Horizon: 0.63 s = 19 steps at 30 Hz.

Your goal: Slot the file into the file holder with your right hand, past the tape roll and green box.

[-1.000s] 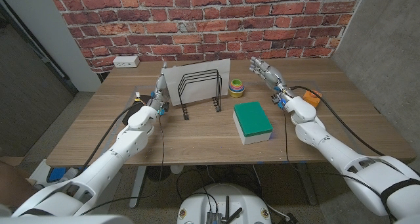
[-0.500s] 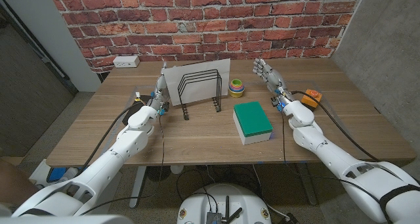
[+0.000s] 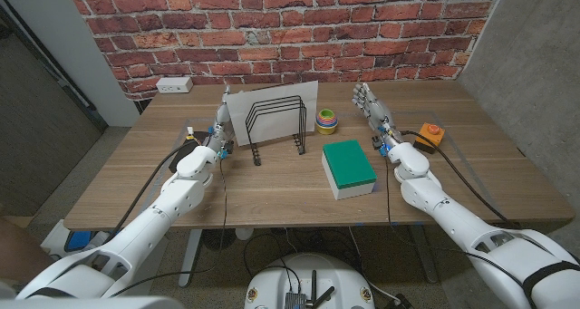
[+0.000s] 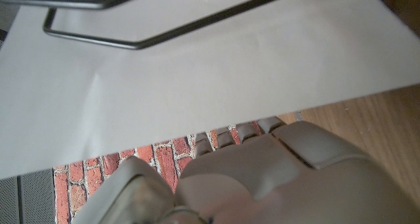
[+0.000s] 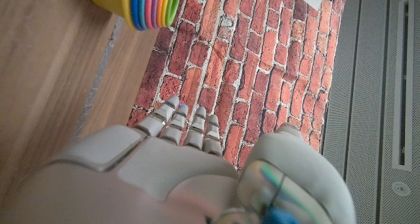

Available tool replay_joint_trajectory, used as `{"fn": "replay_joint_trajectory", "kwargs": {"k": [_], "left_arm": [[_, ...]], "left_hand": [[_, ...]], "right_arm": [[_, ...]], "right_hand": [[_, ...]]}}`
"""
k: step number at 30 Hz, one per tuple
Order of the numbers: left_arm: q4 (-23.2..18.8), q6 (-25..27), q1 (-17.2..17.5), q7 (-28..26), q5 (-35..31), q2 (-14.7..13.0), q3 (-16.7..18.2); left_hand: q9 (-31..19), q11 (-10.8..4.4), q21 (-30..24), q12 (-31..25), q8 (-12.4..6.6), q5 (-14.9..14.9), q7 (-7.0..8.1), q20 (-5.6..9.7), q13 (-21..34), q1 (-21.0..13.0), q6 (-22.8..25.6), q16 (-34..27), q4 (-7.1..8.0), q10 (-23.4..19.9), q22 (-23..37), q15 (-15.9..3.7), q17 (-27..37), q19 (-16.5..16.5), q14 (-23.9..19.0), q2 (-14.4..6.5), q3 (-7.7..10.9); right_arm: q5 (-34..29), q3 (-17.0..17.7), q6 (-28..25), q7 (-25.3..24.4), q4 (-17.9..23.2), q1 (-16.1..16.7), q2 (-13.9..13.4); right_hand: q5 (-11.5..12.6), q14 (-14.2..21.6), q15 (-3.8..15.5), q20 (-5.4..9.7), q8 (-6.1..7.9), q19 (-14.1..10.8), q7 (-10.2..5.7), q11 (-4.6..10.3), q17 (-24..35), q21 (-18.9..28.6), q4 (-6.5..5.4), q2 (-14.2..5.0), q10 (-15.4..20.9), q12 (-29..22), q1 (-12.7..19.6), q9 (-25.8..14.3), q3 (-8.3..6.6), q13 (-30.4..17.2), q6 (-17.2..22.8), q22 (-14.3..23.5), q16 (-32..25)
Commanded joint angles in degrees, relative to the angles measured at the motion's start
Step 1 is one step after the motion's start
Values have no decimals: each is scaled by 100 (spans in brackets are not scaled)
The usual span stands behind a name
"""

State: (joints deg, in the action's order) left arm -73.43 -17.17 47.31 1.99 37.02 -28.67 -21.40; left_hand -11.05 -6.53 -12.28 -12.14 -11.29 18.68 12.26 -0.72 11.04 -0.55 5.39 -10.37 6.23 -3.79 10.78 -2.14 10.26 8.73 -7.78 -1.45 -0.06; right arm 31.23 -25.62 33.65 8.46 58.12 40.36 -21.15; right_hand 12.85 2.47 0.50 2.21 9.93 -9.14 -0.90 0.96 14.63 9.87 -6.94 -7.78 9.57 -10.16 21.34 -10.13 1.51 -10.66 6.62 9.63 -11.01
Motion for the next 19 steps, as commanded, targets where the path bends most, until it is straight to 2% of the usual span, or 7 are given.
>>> {"fn": "replay_joint_trajectory", "kwargs": {"k": [1, 7, 19], "left_arm": [[-8, 8, 5, -5, 1, -3, 2], [-6, 5, 5, -3, 1, -2, 2], [-7, 5, 5, -3, 1, -3, 2]], "left_hand": [[-25, -52, -7, -12, -12, 49, 30, -11, 27, 13, 18, -33, 21, 2, 26, -21, 12, 22, -40, -19, 18], [-25, -47, -7, -10, -11, 49, 30, -9, 27, 13, 16, -34, 21, 6, 26, -22, 12, 24, -41, -19, 18], [-25, -51, -8, -11, -11, 49, 30, -6, 27, 13, 18, -33, 21, 5, 26, -19, 12, 25, -39, -19, 18]], "right_arm": [[-14, 15, -414, -403, 410, 199, -36], [64, 78, -729, -537, 798, 379, -216], [189, 190, -794, -669, 1091, 670, -316]], "right_hand": [[44, -32, -4, 70, -6, 44, 15, -7, 8, 6, -57, -6, -45, -1, -76, 6, 0, 3, -72, -6, 11], [53, -61, -21, 88, -10, 63, 28, -22, 1, 16, -72, -22, -76, -4, -120, 7, 2, 5, -133, -6, 9], [72, -89, -17, 111, 7, 82, 61, -32, -6, 33, -111, -69, -109, -15, -212, 8, 0, 7, -177, -6, -9]]}}
